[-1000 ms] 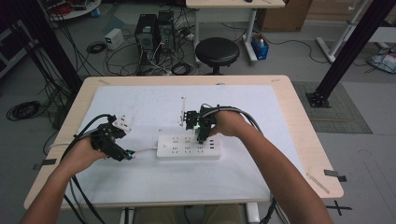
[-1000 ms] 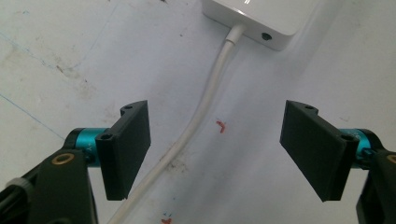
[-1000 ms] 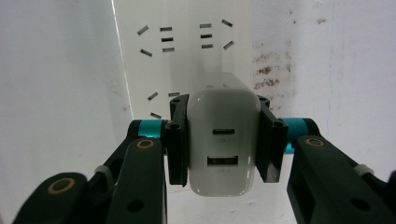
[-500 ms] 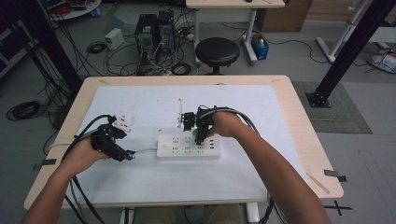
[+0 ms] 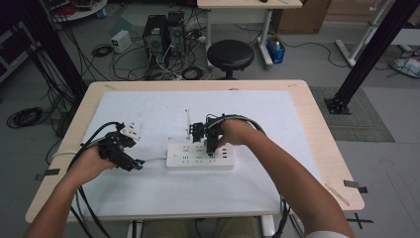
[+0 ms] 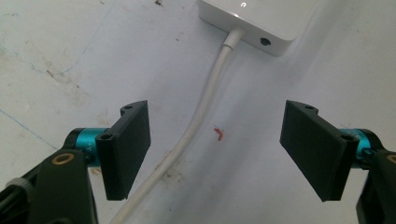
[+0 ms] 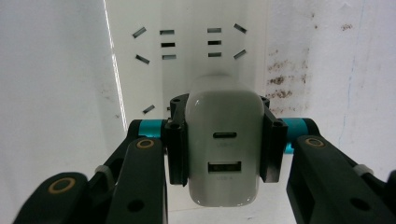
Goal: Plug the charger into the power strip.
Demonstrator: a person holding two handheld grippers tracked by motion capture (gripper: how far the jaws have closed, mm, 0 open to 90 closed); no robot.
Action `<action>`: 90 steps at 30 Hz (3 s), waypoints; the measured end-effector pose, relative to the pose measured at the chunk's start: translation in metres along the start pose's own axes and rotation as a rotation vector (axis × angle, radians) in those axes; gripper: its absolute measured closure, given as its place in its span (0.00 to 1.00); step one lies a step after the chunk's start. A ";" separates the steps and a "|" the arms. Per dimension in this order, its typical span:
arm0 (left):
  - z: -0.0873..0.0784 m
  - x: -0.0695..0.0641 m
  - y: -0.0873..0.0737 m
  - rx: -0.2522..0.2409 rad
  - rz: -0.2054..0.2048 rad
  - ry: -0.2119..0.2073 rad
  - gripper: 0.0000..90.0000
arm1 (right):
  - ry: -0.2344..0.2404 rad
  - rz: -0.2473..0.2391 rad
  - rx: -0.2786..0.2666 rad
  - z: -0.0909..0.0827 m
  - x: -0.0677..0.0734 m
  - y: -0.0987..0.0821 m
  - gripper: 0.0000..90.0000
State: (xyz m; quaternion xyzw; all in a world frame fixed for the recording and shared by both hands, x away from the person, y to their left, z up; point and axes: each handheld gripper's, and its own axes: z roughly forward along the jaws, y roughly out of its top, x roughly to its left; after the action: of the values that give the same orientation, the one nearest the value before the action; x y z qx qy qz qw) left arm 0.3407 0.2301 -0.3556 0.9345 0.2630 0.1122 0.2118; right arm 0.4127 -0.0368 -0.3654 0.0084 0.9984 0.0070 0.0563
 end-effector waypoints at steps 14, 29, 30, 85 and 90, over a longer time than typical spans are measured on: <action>0.002 -0.002 0.004 -0.009 0.000 -0.009 0.27 | 0.018 0.023 -0.026 0.003 -0.003 -0.003 0.69; -0.006 0.002 -0.003 -0.057 -0.033 0.011 0.27 | 0.096 0.198 -0.207 -0.016 -0.014 -0.024 0.21; -0.007 0.003 -0.003 -0.056 -0.032 0.013 0.27 | 0.123 0.242 -0.228 -0.021 -0.016 -0.026 0.21; -0.038 0.011 0.003 -0.110 -0.080 0.091 0.20 | -0.098 0.645 -0.363 -0.106 0.040 -0.209 0.01; -0.039 0.008 0.003 -0.110 -0.083 0.105 0.20 | -0.098 0.646 -0.369 -0.105 0.045 -0.212 0.01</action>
State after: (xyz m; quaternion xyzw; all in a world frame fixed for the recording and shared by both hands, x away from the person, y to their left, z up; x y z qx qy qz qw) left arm 0.3359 0.2455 -0.3188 0.9026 0.3055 0.1667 0.2534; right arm 0.3529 -0.2498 -0.2692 0.3131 0.9222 0.2040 0.0993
